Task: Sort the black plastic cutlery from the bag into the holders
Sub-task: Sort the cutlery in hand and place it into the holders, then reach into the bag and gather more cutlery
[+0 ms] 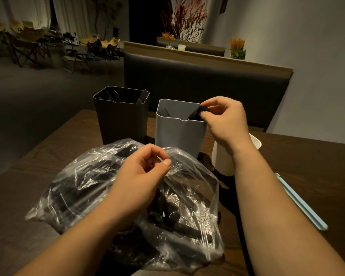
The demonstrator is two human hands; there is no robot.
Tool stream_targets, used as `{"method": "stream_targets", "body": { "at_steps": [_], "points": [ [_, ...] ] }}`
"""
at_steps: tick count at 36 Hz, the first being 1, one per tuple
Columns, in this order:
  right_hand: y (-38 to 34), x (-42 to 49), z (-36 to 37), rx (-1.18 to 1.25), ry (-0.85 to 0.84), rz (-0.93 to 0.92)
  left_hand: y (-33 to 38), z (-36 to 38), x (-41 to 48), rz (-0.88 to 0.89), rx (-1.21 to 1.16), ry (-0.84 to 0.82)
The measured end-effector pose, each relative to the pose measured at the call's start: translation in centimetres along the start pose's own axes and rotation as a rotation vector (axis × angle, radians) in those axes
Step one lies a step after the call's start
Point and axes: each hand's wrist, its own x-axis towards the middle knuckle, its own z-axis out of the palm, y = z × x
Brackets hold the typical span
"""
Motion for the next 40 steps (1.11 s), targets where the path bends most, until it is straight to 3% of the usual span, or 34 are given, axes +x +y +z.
{"method": "stream_targets", "body": {
  "at_steps": [4, 9, 19, 24, 26, 29, 32, 36, 40],
  "points": [
    [-0.1, -0.2, 0.2, -0.166, 0.028, -0.036, -0.1, 0.0, 0.0, 0.001, 0.013, -0.009],
    [-0.4, -0.1, 0.0, -0.181, 0.063, -0.058, -0.3, -0.1, 0.2, 0.003, 0.044, -0.012],
    [-1.5, -0.7, -1.3, -0.435, -0.019, -0.026, -0.1, -0.3, 0.0, 0.035, 0.151, -0.050],
    [-4.4, -1.9, -2.8, -0.180, 0.000, -0.124, 0.1, -0.7, 0.0, 0.142, 0.402, -0.096],
    [-6.0, -3.1, -3.5, -0.013, -0.086, -0.170, 0.1, -0.8, -0.1, 0.176, 0.536, -0.139],
    [-7.5, -5.6, -4.4, 0.273, -0.496, -0.132, 0.4, -1.0, -0.2, 0.212, 0.730, -0.222],
    [-6.5, -8.5, -4.0, 0.251, -0.811, -0.013, 0.3, -1.3, -0.2, 0.280, 0.907, -0.278],
    [-2.2, -11.6, -2.2, -0.277, -0.728, -0.035, 0.9, -1.4, -0.5, 0.282, 1.116, -0.357],
    [-0.4, -12.8, -2.2, -0.366, -0.704, 0.035, 1.9, -1.8, -0.8, 0.269, 1.284, -0.411]
  ]
}}
